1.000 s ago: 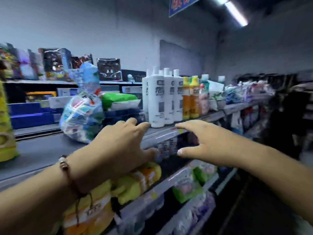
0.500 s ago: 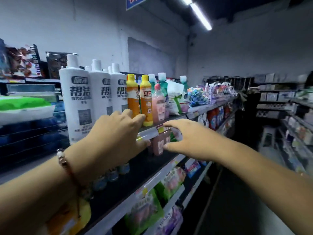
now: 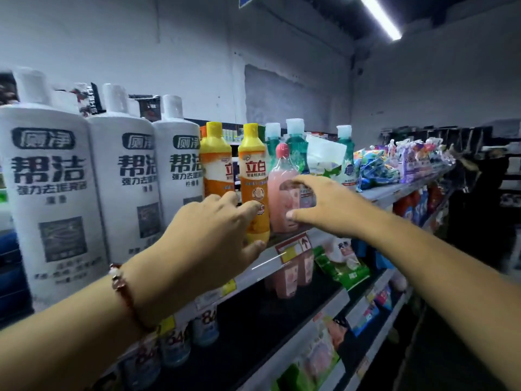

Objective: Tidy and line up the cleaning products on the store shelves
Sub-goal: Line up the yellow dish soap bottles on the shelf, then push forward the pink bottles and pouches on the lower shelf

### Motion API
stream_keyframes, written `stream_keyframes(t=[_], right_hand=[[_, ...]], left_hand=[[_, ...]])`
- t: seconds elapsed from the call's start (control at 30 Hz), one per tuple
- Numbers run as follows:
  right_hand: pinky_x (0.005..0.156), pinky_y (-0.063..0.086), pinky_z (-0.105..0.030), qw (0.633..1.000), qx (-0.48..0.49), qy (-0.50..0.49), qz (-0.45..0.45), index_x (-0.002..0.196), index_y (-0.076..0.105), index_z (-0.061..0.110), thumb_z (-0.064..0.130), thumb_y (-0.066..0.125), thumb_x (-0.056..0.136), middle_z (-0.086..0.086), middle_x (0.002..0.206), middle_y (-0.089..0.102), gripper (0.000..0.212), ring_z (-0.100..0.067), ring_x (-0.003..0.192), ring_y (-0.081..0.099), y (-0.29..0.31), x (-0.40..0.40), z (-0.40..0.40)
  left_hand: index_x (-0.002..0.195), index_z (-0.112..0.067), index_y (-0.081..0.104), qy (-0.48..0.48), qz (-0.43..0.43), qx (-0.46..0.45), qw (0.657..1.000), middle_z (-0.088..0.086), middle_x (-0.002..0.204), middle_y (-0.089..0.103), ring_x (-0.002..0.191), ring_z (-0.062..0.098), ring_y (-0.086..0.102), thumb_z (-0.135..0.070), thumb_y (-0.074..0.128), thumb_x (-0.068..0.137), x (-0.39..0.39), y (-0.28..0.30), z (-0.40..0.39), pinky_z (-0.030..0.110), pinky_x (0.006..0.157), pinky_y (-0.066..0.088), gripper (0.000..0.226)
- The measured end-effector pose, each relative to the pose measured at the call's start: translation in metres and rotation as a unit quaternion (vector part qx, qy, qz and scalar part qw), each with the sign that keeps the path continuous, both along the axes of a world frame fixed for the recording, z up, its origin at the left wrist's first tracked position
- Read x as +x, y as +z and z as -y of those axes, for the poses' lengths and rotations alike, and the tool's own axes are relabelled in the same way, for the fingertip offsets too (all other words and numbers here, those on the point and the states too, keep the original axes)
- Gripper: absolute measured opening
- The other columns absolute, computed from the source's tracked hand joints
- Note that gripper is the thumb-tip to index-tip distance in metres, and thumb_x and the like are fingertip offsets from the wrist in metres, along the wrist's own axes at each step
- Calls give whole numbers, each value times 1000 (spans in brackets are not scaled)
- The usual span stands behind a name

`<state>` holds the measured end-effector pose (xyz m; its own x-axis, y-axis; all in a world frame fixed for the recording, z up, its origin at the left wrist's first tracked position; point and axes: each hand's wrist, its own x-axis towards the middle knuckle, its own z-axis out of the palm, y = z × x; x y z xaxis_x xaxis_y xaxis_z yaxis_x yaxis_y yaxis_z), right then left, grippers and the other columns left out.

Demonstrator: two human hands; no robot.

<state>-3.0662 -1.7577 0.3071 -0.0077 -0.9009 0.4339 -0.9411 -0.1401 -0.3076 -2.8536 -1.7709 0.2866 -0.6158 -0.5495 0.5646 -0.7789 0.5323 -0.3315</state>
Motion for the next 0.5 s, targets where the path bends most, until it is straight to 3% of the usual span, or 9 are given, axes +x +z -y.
stream_keyframes(t=[0.17,0.27,0.4,0.5], right_hand=[[111,37,-42,996,-28,-7,85,159,18,21,47,71,87,-9,161,30,93,-29,143,37,-7,-28,78],[112,36,-42,990,-35,17,137,159,13,15,49,72,86,-12,160,30,100,-30,143,37,-10,-38,119],[108,43,-47,982,-30,45,181,153,23,8,58,77,77,-16,148,42,106,-33,133,46,-16,-51,163],[91,55,-50,971,-63,90,214,131,44,11,66,83,62,-10,121,56,97,-29,108,59,-21,-63,179]], left_hand=[[148,-30,32,30,3,7,1000,2,140,49,123,24,52,-67,40,95,-36,-4,13,39,89,53,65],[150,-31,30,67,-22,21,997,0,144,47,127,24,51,-67,42,95,-56,-4,19,41,93,53,67],[153,-33,26,118,-49,45,991,-3,154,38,132,21,47,-65,42,95,-82,-9,24,39,98,50,68],[153,-34,26,148,-80,69,983,-7,149,44,130,17,49,-65,42,96,-103,-15,26,35,96,50,67]])
